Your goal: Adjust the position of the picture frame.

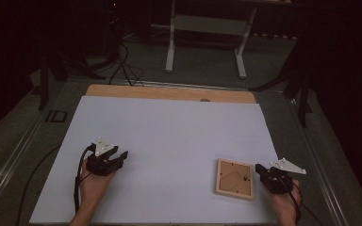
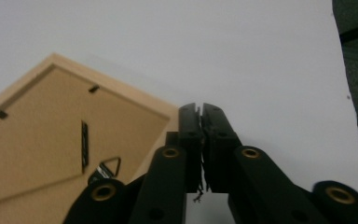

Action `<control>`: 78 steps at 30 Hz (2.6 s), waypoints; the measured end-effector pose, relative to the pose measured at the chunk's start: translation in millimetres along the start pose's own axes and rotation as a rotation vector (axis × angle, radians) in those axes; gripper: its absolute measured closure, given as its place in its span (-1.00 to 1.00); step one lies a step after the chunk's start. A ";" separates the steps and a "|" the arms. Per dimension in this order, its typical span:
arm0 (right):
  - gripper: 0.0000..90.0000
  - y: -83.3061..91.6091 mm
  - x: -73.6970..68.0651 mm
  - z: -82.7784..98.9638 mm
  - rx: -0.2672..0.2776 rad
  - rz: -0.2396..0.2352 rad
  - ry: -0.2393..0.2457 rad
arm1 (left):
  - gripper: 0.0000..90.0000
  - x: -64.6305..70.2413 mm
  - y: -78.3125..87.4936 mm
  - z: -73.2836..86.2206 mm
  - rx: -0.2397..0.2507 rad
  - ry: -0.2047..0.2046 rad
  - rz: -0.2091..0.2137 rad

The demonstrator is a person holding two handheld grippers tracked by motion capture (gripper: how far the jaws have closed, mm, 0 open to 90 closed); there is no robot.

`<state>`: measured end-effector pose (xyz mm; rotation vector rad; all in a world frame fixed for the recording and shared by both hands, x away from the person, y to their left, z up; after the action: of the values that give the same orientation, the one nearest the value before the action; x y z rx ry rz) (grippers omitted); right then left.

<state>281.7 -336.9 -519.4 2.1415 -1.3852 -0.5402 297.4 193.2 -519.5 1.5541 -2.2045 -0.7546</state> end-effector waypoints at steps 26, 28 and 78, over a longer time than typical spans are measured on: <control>1.00 -2.1 -12.4 15.5 -0.093 -0.019 -0.022 | 0.18 0.9 0.5 -0.5 0.006 -0.006 -0.005; 1.00 -2.5 -16.3 17.4 -0.107 -0.024 -0.009 | 0.18 1.3 0.6 -0.6 0.004 -0.011 -0.006; 1.00 -25.5 -86.6 5.3 -0.174 -0.185 0.166 | 0.17 8.4 -0.6 -0.9 0.000 -0.048 0.001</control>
<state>262.4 -250.0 -535.5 2.1309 -1.0192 -0.5189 295.5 185.0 -519.3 1.5500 -2.2393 -0.7991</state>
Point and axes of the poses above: each handheld gripper's, and its own axes: y roughly backward along the jaws, z roughly out of its underside, x roughly to its right, the point moved 2 cm from there along -y, roughly forward along the jaws, and after that the axes turned 5 degrees about -z, right-handed, at the moved point
